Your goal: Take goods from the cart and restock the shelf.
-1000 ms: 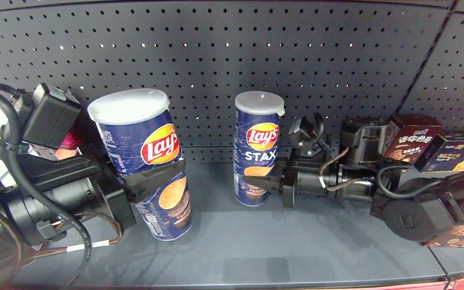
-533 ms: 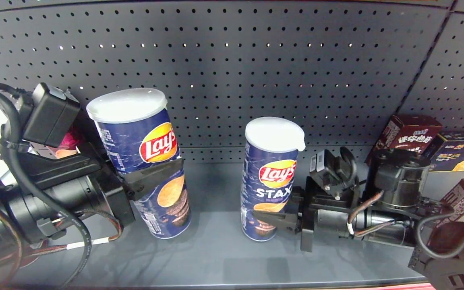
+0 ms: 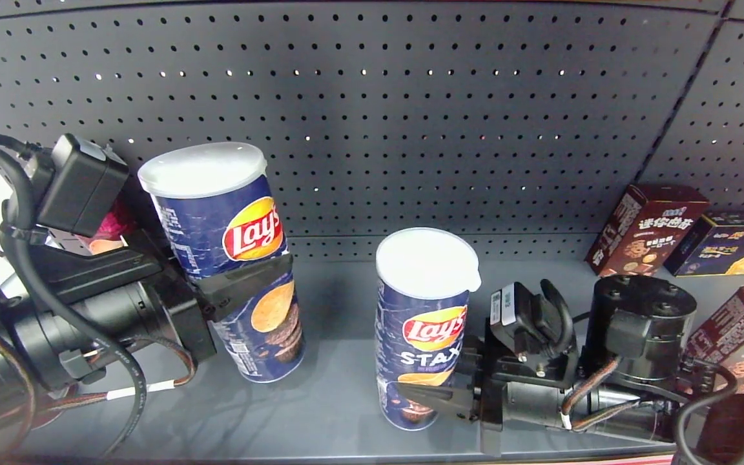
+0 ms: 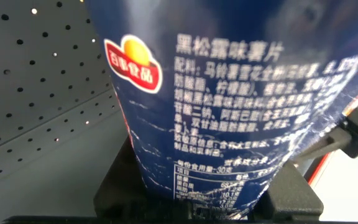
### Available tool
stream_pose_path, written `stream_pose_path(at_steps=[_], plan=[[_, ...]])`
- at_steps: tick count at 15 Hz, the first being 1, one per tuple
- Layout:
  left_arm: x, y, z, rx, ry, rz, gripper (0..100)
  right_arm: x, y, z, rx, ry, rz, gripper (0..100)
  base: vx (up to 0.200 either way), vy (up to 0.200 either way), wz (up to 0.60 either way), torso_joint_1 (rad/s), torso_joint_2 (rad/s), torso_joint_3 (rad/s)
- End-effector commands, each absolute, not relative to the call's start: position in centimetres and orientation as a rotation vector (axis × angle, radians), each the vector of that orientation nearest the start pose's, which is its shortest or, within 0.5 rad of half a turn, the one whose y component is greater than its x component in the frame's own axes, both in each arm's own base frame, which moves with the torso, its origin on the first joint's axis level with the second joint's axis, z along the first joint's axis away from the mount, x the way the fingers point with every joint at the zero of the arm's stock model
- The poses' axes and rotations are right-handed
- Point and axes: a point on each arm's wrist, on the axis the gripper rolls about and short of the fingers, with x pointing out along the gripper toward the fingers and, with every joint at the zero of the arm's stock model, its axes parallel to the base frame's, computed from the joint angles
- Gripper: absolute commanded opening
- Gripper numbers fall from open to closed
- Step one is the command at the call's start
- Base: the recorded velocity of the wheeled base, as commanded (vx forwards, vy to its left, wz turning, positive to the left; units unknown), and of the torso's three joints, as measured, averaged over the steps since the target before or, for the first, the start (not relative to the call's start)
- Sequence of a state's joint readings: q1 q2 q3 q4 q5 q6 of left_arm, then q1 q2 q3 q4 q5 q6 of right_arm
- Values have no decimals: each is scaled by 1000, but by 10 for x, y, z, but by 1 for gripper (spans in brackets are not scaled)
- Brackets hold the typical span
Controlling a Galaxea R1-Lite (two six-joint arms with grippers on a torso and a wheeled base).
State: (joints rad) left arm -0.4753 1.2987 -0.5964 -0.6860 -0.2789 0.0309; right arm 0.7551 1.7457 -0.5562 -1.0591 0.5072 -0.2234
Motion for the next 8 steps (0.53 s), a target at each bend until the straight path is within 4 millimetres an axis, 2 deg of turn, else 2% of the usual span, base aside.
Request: stream_pose_path(at_steps=[1, 8], plan=[[177, -98, 231, 31, 7, -755, 0, 197, 205, 143, -215, 19, 1284, 0, 0, 0, 0, 0, 0, 0], [177, -98, 229, 20, 18, -753, 0, 195, 202, 133, -223, 52, 1268, 0, 0, 0, 0, 0, 0, 0]])
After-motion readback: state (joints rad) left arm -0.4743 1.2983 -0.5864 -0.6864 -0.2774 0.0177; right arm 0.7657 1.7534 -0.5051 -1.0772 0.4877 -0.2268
